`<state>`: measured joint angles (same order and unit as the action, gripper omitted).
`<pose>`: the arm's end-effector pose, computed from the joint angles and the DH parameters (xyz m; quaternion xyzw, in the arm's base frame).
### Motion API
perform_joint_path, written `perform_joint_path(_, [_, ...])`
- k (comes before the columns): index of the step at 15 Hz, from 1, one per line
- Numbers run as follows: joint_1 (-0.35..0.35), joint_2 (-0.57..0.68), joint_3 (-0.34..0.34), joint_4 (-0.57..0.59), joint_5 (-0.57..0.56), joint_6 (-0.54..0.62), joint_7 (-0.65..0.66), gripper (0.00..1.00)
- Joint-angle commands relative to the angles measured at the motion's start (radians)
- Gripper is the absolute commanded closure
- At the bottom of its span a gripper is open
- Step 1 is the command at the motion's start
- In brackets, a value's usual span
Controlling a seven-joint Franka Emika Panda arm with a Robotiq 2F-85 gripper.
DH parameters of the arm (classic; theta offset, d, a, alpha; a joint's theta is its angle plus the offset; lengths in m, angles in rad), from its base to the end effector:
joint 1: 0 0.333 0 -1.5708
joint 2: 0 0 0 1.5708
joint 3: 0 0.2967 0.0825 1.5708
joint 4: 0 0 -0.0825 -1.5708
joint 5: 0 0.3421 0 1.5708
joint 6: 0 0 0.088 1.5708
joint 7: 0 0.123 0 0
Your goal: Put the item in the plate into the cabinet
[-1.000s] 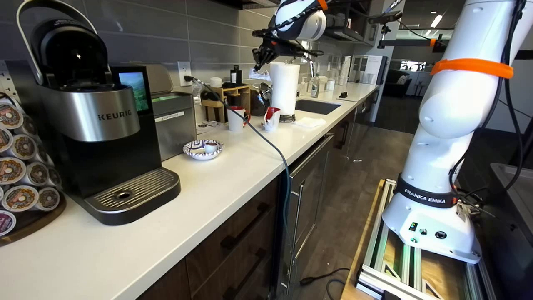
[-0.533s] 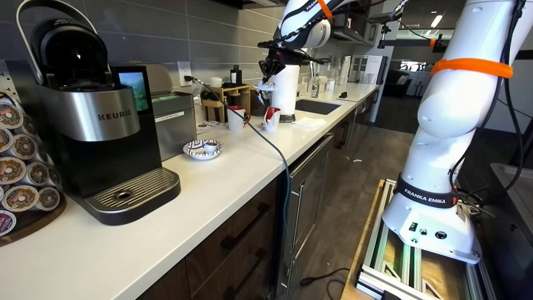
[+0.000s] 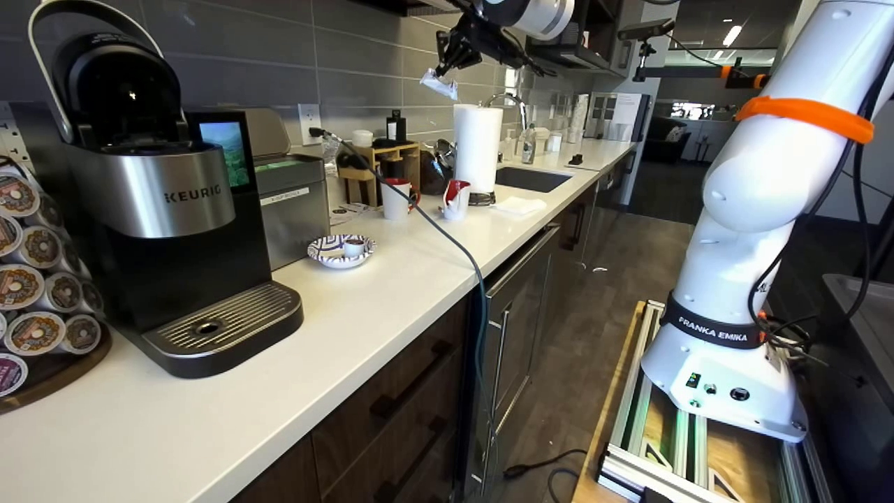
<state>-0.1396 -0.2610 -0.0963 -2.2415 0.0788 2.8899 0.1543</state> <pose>0.4853 -0.1255 0.5733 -0.8740 0.2073 -0.4390 0.0195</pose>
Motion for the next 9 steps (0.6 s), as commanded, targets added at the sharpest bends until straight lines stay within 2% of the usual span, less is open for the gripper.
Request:
perform_joint_path(1, [-0.047, -0.046, 0.019, 0.017, -0.024, 0.044, 0.078, 1.0])
perform_joint_path(7, [-0.129, -0.02, 0.067, 0.101, -0.027, 0.163, 0.191, 1.0])
perform_joint_path(9, [-0.175, -0.019, 0.096, 0.124, -0.037, 0.187, 0.24, 1.0])
